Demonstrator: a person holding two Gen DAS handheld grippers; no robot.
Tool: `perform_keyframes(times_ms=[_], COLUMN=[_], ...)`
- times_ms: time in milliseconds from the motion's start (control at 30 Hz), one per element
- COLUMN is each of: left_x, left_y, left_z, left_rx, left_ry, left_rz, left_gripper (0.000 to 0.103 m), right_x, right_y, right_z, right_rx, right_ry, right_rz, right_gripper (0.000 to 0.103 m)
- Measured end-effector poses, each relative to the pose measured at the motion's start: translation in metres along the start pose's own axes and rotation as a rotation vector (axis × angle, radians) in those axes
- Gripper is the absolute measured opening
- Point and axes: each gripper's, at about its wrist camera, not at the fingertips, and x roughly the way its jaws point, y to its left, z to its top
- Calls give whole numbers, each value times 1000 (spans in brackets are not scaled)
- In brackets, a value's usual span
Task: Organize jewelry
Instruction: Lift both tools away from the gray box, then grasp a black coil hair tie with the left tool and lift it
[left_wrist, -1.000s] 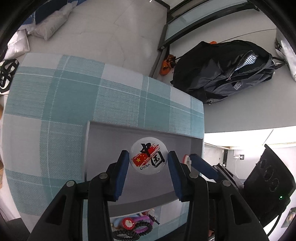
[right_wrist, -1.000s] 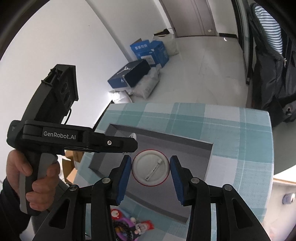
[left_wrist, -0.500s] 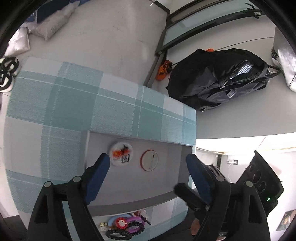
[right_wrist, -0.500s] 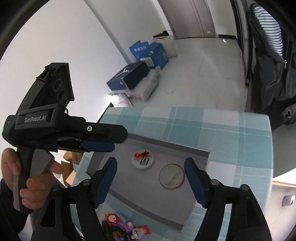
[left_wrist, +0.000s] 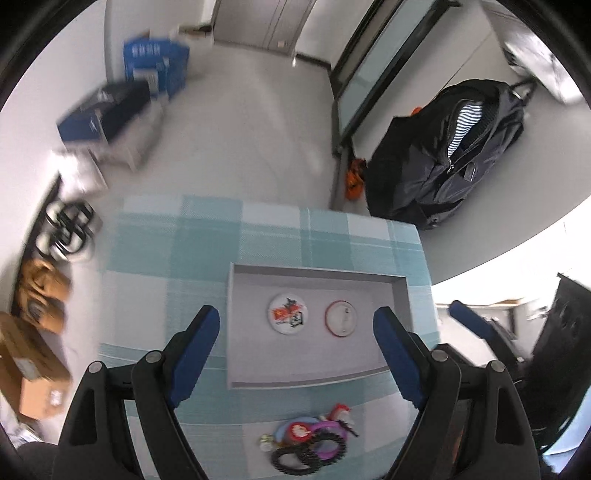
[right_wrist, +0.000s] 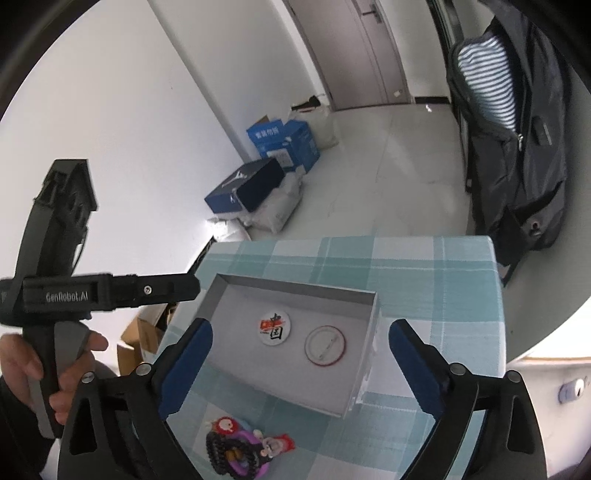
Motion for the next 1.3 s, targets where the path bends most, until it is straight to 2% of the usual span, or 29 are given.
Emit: perform_keyframes(times_ms=[100, 267, 500, 700, 967, 1300], left_x=[-13, -28, -36, -32, -15, 10], left_y=[-7, -11, -7, -4, 14, 5], left_z=[-9, -25, -51, -81, -119, -150], left_rx=[40, 55, 44, 37, -27, 18], left_ry=[-68, -138, -195, -175, -111, -14], left_rz=[53, 103, 121, 137, 102, 79], left_gripper=[82, 82, 82, 82, 82, 83], right_x=[-12, -29, -48, -52, -55, -50], right_y=[5, 13, 19, 19, 14, 19], right_z=[-3, -11, -30, -53, -94, -119], right_rx=[-6, -16, -28, -35, -60, -55], right_ry=[-40, -81, -116, -102, -57, -23], right_rz=[4, -2, -4, -25, -68, -82], right_gripper=[103, 103, 103, 103, 103, 103])
